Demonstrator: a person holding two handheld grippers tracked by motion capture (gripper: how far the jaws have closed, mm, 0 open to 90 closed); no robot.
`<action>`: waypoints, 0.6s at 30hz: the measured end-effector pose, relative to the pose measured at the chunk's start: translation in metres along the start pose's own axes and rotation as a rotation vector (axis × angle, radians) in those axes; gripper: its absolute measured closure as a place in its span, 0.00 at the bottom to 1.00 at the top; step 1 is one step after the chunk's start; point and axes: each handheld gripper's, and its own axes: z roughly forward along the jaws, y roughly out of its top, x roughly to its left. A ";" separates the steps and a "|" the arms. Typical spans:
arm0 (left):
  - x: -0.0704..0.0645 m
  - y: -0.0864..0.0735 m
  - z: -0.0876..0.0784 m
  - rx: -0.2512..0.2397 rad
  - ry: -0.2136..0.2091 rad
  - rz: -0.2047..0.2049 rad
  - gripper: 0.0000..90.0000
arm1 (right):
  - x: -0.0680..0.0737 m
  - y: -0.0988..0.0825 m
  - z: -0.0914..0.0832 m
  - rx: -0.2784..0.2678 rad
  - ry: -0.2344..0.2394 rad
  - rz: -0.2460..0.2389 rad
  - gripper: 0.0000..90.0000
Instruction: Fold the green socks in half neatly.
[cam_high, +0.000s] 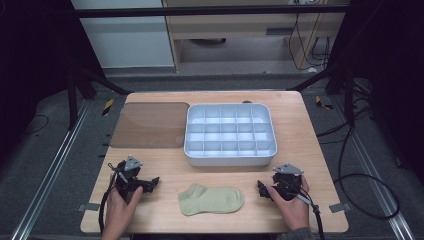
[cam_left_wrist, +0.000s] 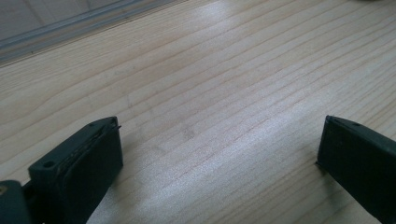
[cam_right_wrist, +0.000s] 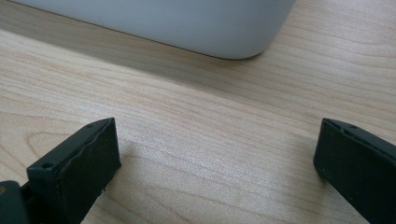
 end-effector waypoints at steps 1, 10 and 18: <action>0.000 0.000 0.000 0.000 0.000 0.000 0.00 | 0.000 0.000 0.000 0.000 0.000 0.000 0.01; -0.002 0.005 0.005 0.004 0.046 -0.044 0.00 | 0.000 -0.001 -0.001 -0.010 -0.006 -0.004 0.04; -0.004 0.007 0.002 0.007 0.004 -0.023 0.04 | 0.000 -0.002 -0.003 -0.015 0.005 -0.009 0.06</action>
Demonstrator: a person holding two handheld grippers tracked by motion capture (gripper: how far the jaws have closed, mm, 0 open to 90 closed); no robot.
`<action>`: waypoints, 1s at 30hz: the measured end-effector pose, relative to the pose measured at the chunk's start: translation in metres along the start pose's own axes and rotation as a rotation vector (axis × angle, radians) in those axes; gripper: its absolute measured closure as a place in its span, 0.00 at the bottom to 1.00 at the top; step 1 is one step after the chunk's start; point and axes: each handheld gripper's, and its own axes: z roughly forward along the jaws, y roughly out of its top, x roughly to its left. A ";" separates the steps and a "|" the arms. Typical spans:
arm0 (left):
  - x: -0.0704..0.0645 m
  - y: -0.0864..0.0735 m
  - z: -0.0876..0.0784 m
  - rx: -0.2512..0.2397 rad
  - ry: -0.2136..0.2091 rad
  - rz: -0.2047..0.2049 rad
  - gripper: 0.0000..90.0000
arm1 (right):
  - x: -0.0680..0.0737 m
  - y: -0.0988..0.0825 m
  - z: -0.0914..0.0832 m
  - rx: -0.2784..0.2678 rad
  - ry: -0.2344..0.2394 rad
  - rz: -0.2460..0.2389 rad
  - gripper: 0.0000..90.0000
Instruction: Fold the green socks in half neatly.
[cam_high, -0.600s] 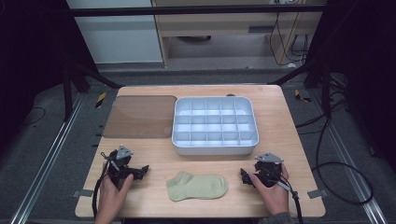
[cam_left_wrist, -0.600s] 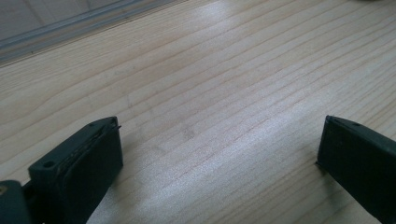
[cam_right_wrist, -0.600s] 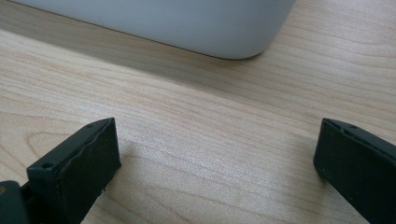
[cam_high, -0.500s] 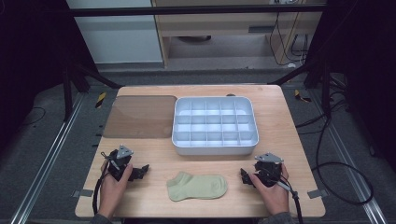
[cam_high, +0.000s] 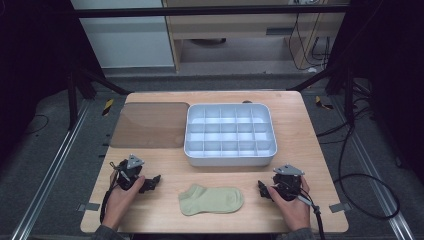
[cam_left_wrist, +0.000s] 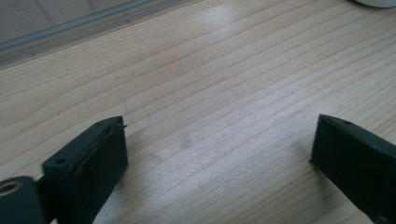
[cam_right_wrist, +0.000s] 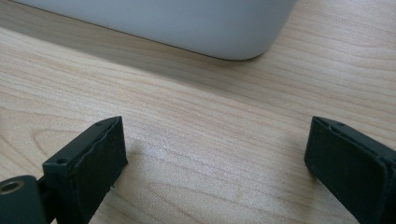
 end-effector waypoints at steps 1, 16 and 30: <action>0.000 0.001 0.000 0.005 -0.013 -0.005 0.04 | 0.000 0.000 0.000 -0.001 0.002 0.003 0.07; -0.007 0.001 -0.021 -0.005 -0.057 -0.035 0.06 | 0.005 0.002 -0.012 -0.041 -0.017 -0.027 0.32; -0.022 0.000 -0.032 0.029 -0.109 0.006 0.10 | 0.007 -0.001 -0.024 -0.041 0.045 0.005 0.47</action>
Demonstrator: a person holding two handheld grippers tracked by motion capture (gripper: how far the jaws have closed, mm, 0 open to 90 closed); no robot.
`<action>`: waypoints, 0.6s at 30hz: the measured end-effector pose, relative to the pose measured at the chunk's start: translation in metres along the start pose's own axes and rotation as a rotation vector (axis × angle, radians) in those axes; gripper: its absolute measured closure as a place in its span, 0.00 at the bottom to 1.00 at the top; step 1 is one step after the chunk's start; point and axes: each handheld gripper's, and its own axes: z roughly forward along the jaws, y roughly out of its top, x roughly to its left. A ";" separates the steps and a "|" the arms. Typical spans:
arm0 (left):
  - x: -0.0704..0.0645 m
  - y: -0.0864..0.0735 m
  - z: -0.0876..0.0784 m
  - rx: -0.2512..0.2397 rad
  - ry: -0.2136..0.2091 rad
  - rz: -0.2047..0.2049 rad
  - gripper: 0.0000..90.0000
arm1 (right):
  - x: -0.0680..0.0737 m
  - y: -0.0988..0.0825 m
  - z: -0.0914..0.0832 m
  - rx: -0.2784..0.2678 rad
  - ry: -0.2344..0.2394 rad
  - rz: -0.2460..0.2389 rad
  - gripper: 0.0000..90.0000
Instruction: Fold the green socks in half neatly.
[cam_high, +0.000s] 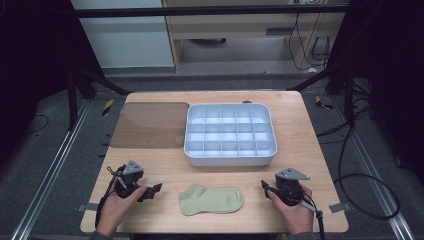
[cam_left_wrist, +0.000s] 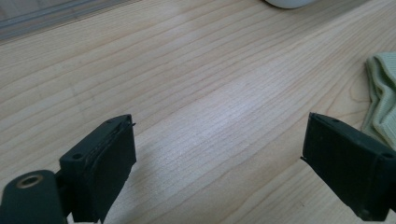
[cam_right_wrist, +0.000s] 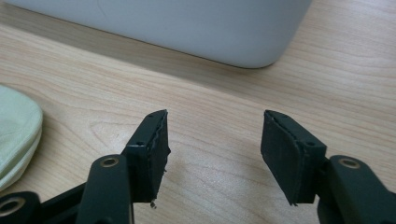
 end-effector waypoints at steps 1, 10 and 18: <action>0.000 0.000 0.000 0.001 0.002 0.000 0.11 | 0.000 0.000 0.000 0.006 0.010 0.001 0.49; -0.008 0.002 -0.001 0.007 -0.018 0.020 0.13 | 0.000 -0.001 0.000 0.025 0.056 0.003 0.59; -0.016 0.009 -0.009 0.001 -0.039 0.040 0.15 | 0.013 0.010 -0.009 0.058 0.118 -0.027 0.59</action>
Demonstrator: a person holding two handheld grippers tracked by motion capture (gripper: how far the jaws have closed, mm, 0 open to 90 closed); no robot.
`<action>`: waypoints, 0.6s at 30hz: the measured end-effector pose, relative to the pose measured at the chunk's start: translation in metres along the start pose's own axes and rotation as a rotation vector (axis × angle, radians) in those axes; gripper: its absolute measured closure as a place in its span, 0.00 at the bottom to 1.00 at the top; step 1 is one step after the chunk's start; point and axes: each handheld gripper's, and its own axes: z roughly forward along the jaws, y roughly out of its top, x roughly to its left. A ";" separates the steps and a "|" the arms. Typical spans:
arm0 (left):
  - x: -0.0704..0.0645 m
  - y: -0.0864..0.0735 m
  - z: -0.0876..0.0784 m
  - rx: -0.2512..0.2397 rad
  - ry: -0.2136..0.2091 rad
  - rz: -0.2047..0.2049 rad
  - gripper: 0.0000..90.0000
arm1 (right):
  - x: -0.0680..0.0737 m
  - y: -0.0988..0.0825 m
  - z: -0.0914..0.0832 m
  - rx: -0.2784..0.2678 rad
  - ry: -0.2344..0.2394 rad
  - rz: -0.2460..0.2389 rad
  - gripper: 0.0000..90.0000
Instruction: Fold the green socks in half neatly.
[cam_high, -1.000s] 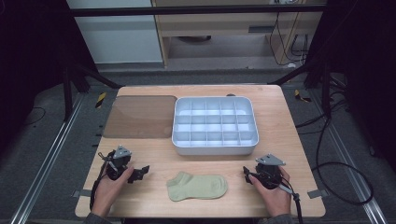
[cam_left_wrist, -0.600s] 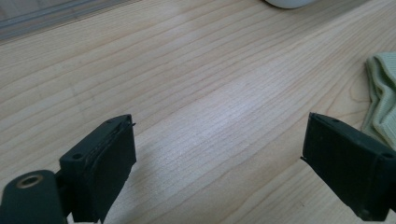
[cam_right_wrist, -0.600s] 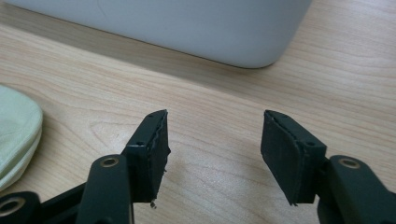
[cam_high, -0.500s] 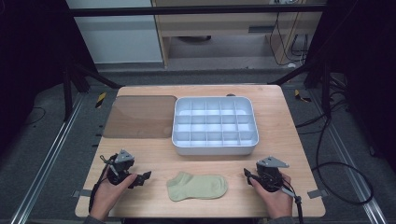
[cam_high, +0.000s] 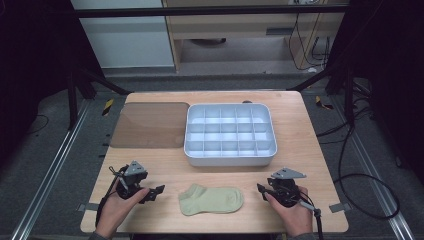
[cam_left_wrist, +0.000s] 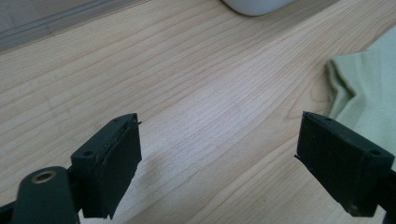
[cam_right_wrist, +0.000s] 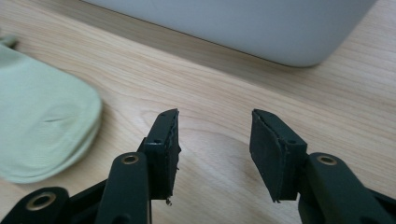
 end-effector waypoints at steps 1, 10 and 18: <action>0.000 0.000 0.000 0.000 0.000 0.000 0.16 | 0.000 0.000 0.000 0.000 0.000 0.000 0.59; -0.021 0.007 -0.002 0.082 -0.007 0.065 0.18 | 0.017 0.018 -0.012 0.033 0.103 0.008 0.71; -0.042 0.016 0.008 0.109 -0.030 0.102 0.22 | 0.042 0.022 -0.005 0.074 0.184 -0.014 0.72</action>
